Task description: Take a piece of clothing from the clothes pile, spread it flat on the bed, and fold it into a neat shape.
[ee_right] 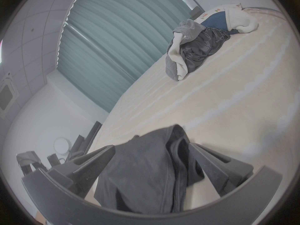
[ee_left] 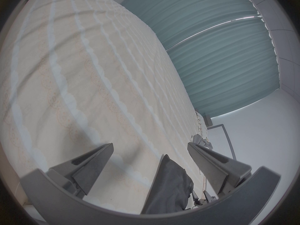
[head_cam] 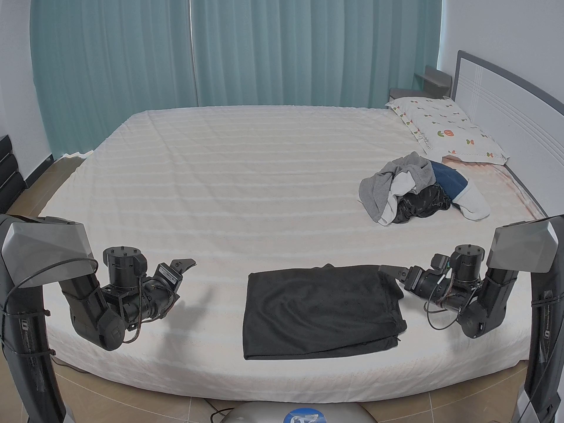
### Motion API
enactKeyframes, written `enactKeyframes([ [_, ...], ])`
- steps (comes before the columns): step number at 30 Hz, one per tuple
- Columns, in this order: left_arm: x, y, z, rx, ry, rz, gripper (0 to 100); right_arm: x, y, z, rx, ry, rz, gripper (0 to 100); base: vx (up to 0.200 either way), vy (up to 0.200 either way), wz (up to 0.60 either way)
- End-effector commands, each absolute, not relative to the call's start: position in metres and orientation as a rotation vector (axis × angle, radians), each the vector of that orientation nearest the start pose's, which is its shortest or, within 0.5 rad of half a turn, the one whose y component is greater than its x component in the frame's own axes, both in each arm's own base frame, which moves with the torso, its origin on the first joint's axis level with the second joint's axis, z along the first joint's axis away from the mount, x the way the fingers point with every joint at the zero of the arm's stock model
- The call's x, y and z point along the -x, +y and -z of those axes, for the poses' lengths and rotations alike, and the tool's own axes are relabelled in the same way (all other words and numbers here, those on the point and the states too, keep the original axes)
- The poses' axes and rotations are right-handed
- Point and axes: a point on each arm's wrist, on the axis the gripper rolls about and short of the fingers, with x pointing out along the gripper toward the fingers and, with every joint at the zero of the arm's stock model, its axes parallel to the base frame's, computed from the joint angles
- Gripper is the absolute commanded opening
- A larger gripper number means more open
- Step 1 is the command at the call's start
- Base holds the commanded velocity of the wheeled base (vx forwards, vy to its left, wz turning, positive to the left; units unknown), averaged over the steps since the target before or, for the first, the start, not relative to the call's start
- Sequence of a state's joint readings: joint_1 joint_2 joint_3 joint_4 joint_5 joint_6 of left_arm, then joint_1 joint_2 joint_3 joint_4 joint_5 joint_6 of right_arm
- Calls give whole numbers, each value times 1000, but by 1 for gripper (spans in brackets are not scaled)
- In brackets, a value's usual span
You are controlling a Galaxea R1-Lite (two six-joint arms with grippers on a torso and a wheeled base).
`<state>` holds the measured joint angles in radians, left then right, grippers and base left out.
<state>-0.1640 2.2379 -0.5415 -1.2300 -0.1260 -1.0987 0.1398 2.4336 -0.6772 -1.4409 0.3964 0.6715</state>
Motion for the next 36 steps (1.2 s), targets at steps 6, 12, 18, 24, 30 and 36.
enactKeyframes([
  [6, -325, -57, -6, 1062, 577, -3, 100, -399, 68, 46, -787, 428, -337, 100, 0, 0, 0],
  [12, -325, -57, -6, 1061, 578, -4, 100, -391, 74, 45, -779, 464, -342, 100, 0, 0, 0],
  [18, -324, -57, -6, 1061, 578, -6, 100, -403, 79, 44, -785, 465, -349, 100, 0, 0, 0],
  [24, -325, -57, -6, 1059, 578, -5, 100, -405, 73, 43, -789, 450, -338, 0, 0, 0, 0],
  [30, -325, -58, -5, 1057, 581, -7, 100, -405, 70, 43, -793, 445, -330, 0, 0, 0, 0],
  [36, -325, -59, -4, 1054, 581, -7, 100, -408, 59, 42, -799, 428, -307, 0, 0, 0, 0],
])
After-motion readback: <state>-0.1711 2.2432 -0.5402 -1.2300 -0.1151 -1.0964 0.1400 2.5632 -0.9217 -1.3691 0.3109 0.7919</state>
